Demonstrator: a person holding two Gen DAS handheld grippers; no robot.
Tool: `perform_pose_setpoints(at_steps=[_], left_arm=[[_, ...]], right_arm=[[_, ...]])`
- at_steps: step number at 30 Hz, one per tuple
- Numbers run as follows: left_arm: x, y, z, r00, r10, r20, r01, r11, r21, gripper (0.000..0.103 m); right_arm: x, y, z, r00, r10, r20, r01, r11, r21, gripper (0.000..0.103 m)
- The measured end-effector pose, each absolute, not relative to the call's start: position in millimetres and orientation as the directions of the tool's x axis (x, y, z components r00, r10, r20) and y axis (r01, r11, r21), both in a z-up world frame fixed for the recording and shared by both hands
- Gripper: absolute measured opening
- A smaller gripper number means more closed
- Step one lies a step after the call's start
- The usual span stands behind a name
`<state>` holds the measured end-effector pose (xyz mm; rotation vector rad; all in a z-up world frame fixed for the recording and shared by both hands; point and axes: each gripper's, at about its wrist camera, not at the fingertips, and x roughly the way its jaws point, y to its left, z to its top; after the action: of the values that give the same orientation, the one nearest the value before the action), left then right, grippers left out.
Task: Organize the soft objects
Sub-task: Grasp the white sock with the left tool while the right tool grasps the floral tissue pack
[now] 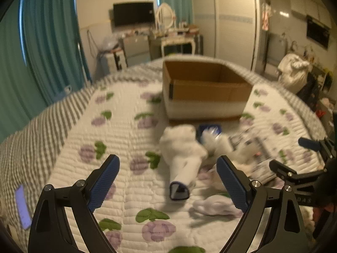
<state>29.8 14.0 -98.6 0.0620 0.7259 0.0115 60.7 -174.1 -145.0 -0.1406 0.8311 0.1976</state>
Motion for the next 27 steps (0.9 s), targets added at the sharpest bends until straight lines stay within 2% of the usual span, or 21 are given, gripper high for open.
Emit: perform_pose_setpoints(at_steps=[8,9,10,12,15,17,19,20,21,24,27], left_arm=[[64.1,14.5,-141.7,0.677,0.013,-0.736,0.026,0.999,0.041,0.094],[68.3,15.2,-144.6,0.673,0.012,-0.74,0.027,0.999,0.04,0.094],[72.7,15.3,-147.7,0.668,0.01,-0.744,0.027,0.999,0.038,0.093],[81.3,14.5,-152.9,0.658,0.0,-0.753,0.034,0.999,0.03,0.093],[89.7,13.6,-158.4,0.642,-0.005,-0.767,0.045,0.998,0.031,0.092],[94.3,11.9,-161.7,0.632,-0.022,-0.775,0.064,0.998,0.025,0.083],[95.8,8.7,-165.0,0.616,-0.059,-0.786,0.097,0.995,0.001,0.064],[95.8,7.0,-166.6,0.608,-0.075,-0.791,0.113,0.994,-0.007,0.058],[95.2,4.9,-167.8,0.597,-0.1,-0.796,0.136,0.99,-0.022,0.046],[88.8,0.1,-162.4,0.597,-0.1,-0.796,0.156,0.988,-0.007,0.036],[80.2,1.0,-150.6,0.607,-0.11,-0.787,0.159,0.987,-0.015,0.031]], right_arm=[[83.1,-160.0,-178.7,0.566,0.207,-0.798,-0.304,0.952,0.031,0.095],[87.1,-158.8,-180.4,0.56,0.214,-0.8,-0.307,0.951,0.04,0.092],[91.6,-157.7,-182.9,0.548,0.235,-0.802,-0.316,0.947,0.061,0.084],[95.9,-158.5,-184.8,0.545,0.238,-0.804,-0.312,0.948,0.069,0.078],[98.1,-162.6,-180.7,0.561,0.244,-0.791,-0.307,0.949,0.074,0.063],[97.9,-168.4,-174.4,0.576,0.248,-0.779,-0.296,0.952,0.084,0.053],[97.3,-174.8,-168.7,0.602,0.211,-0.771,-0.263,0.963,0.058,0.05],[97.4,-177.4,-167.5,0.608,0.197,-0.769,-0.251,0.967,0.05,0.048],[97.3,-180.4,-166.2,0.612,0.192,-0.767,-0.243,0.969,0.049,0.048],[93.8,-187.9,-161.8,0.624,0.174,-0.762,-0.224,0.974,0.039,0.046],[88.3,-194.1,-152.9,0.643,0.147,-0.751,-0.202,0.979,0.019,0.044]])
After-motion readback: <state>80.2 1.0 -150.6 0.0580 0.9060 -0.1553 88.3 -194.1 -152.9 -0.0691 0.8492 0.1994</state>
